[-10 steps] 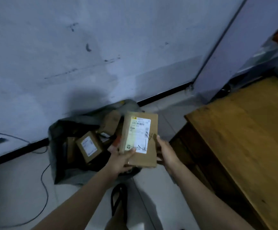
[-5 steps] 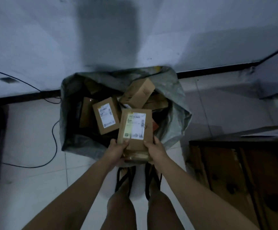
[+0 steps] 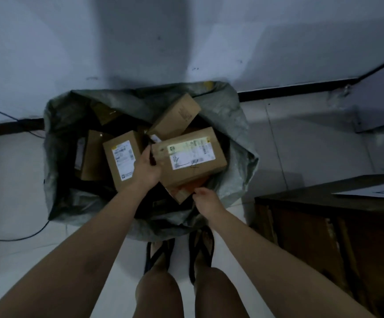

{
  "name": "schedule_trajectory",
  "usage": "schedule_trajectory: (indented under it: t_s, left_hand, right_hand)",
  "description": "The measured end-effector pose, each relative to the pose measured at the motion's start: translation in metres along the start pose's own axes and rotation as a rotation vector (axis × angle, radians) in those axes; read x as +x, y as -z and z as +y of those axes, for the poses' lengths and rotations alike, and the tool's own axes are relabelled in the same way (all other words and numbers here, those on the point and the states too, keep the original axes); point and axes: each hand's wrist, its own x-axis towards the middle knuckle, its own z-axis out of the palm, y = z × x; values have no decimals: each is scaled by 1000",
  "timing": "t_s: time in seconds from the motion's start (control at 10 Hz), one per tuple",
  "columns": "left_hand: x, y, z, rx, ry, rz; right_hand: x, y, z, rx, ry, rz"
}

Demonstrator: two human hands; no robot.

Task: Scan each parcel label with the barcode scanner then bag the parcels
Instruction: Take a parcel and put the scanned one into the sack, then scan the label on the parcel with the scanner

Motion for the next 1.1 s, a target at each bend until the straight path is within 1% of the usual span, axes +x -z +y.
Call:
schedule_trajectory:
  t_s: [0.1, 0.2, 0.3, 0.4, 0.5, 0.6, 0.7, 0.8, 0.9, 1.0, 1.1]
  left_hand:
    - [-54, 23, 9, -64, 109, -19]
    - [-84, 35, 38, -61, 124, -48]
    - [-129, 43, 95, 23, 14, -138]
    - [-153, 36, 157, 90, -117, -194]
    - [-213, 4, 234, 164, -350, -338]
    - [-265, -32, 286, 169, -497, -433]
    - [-363, -108, 328, 284, -706, -562]
    - [-427, -166, 345, 368, -865, -625]
    - [-509, -257, 357, 562, -1122, -592]
    - [-570, -324, 353, 690, -1255, -587]
    - [-655, -418, 345, 826, -1382, -611]
  right_hand:
    - [-50, 31, 0, -84, 2, 23]
    - [-87, 56, -11, -92, 37, 75]
    - [-155, 100, -33, -126, 147, 169]
    - [-200, 136, -38, -135, 240, 276]
    - [-280, 199, -27, -97, 336, 469]
    - [-325, 241, 2, -35, 338, 642]
    - [-396, 308, 89, 105, 265, 863]
    - [-435, 351, 155, 204, 223, 936]
    - [-487, 404, 258, 228, 180, 1053]
    - [-522, 440, 337, 228, 131, 1144]
    - [-569, 496, 448, 206, 49, 1231]
